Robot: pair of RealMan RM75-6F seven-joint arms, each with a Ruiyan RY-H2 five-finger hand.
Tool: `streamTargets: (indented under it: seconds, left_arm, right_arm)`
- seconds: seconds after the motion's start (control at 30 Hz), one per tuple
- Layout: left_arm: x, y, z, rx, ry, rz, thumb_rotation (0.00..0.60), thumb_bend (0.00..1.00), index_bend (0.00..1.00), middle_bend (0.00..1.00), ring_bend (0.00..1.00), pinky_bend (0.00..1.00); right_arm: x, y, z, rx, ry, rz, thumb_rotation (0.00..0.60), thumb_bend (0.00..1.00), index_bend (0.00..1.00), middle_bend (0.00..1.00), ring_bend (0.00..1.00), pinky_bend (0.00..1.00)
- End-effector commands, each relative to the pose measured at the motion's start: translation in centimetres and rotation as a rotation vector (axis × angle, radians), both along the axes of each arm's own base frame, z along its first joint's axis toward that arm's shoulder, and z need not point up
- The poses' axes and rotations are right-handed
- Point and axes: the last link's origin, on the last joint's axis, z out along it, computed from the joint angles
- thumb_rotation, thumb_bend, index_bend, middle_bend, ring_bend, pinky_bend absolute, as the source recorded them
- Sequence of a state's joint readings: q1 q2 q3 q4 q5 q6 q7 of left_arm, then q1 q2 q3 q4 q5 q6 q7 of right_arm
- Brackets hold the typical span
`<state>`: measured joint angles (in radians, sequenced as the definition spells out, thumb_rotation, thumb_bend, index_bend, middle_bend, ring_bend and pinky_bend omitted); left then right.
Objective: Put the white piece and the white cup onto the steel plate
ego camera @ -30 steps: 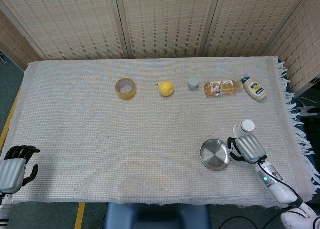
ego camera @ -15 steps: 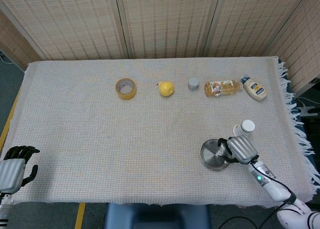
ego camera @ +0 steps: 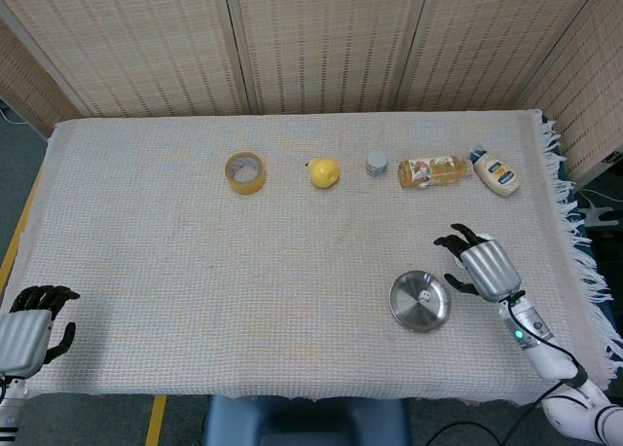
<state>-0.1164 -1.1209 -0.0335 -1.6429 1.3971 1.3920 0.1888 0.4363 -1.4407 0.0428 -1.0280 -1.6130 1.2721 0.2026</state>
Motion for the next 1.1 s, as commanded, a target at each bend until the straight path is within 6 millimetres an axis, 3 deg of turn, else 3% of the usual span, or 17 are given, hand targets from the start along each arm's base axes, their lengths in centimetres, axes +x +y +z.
streamTargets:
  seconds: [0.03, 0.23, 0.47, 0.87, 1.1]
  left_arm:
    - [0.0, 0.0, 0.0, -0.002, 0.001, 0.002, 0.6, 0.46, 0.29, 0.22, 0.15, 0.15]
    - [0.0, -0.1, -0.1, -0.009, 0.007, 0.006, 0.6, 0.46, 0.29, 0.22, 0.15, 0.15]
    - [-0.1, 0.0, -0.2, -0.013, 0.014, 0.014, 0.6, 0.46, 0.29, 0.23, 0.15, 0.15]
    - [-0.1, 0.0, -0.2, -0.018, 0.016, 0.016, 0.6, 0.46, 0.29, 0.23, 0.15, 0.15]
    - [-0.1, 0.0, -0.2, -0.021, 0.018, 0.022, 0.6, 0.46, 0.29, 0.23, 0.15, 0.15]
  right_arm:
    - [-0.8, -0.5, 0.3, -0.025, 0.033, -0.033, 0.6, 0.17, 0.24, 0.25, 0.05, 0.33]
    - [-2.5, -1.2, 0.2, -0.002, 0.064, -0.121, 0.6, 0.1, 0.16, 0.18, 0.0, 0.1]
    - [-3.7, -1.9, -0.4, 0.019, 0.081, -0.162, 0.6, 0.1, 0.15, 0.18, 0.0, 0.08]
    - [-5.3, -2.3, -0.8, 0.002, 0.098, -0.206, 0.6, 0.11, 0.23, 0.18, 0.02, 0.23]
    - [-6.5, -2.3, -1.2, -0.022, 0.099, -0.246, 0.6, 0.12, 0.34, 0.22, 0.08, 0.38]
